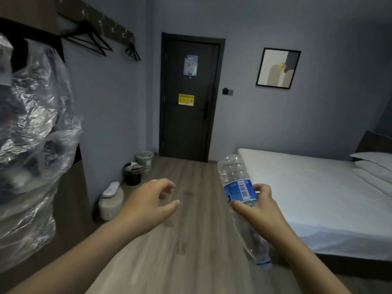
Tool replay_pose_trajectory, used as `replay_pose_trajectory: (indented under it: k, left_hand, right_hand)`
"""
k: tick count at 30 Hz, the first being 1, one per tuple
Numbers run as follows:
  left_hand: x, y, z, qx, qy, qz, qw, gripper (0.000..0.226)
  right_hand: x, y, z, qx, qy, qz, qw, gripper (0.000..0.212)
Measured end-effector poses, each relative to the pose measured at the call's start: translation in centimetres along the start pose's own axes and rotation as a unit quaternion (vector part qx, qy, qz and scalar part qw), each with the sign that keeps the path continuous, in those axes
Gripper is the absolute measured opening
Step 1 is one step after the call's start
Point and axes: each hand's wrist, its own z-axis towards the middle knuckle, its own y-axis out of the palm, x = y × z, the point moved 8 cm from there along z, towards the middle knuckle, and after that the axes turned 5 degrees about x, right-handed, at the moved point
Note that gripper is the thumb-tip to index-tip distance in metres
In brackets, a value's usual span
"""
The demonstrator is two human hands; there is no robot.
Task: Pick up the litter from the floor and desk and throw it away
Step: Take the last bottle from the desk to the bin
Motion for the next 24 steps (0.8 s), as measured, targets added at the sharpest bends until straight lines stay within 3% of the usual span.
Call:
replay_pose_trajectory:
  k: [13,24]
  left_hand:
    - [-17.8,3.4,24.1,-0.002,-0.031,0.021,0.999,0.031]
    - [-26.1,10.4,45.3,0.008,-0.040,0.022,0.999,0.033]
  right_hand:
    - [-0.4,15.4,26.4,-0.047,-0.029,0.005,0.998,0.048]
    - [3.8,23.3,49.7,-0.053,-0.038,0.021,0.998,0.054]
